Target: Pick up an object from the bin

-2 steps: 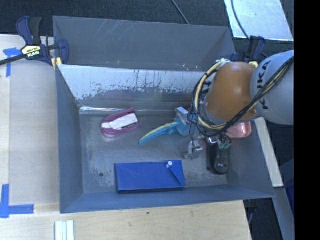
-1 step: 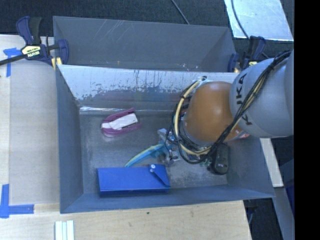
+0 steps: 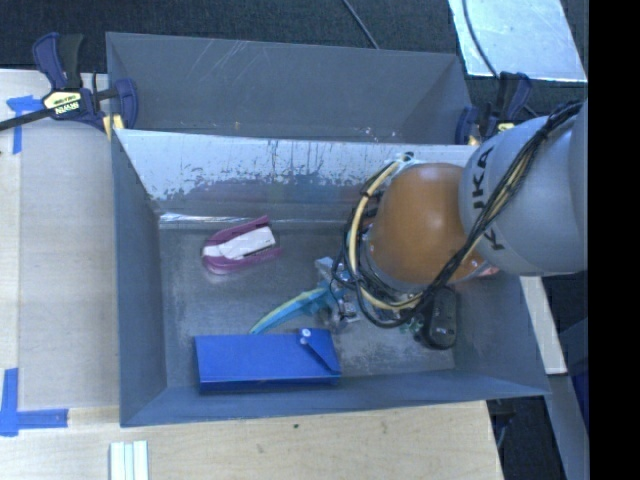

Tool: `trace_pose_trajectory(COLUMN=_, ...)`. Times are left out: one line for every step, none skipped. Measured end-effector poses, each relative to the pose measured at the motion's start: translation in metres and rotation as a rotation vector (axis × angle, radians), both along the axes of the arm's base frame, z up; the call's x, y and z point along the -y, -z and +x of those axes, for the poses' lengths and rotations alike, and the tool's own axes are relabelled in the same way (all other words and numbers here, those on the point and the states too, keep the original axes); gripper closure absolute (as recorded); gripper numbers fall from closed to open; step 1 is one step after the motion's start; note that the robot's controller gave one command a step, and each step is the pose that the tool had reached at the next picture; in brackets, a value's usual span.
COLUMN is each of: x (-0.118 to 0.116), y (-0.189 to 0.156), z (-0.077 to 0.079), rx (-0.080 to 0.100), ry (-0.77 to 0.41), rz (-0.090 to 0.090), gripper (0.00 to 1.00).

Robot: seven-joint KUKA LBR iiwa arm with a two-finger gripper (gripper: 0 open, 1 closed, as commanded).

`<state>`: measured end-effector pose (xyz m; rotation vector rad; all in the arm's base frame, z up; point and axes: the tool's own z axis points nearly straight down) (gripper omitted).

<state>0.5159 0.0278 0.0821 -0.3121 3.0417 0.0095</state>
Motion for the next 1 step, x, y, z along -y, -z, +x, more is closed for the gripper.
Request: trace_pose_trajectory(x=-0.0001, y=-0.0029, z=0.0004, rx=0.002, ry=-0.001, rz=0.0, gripper=1.0)
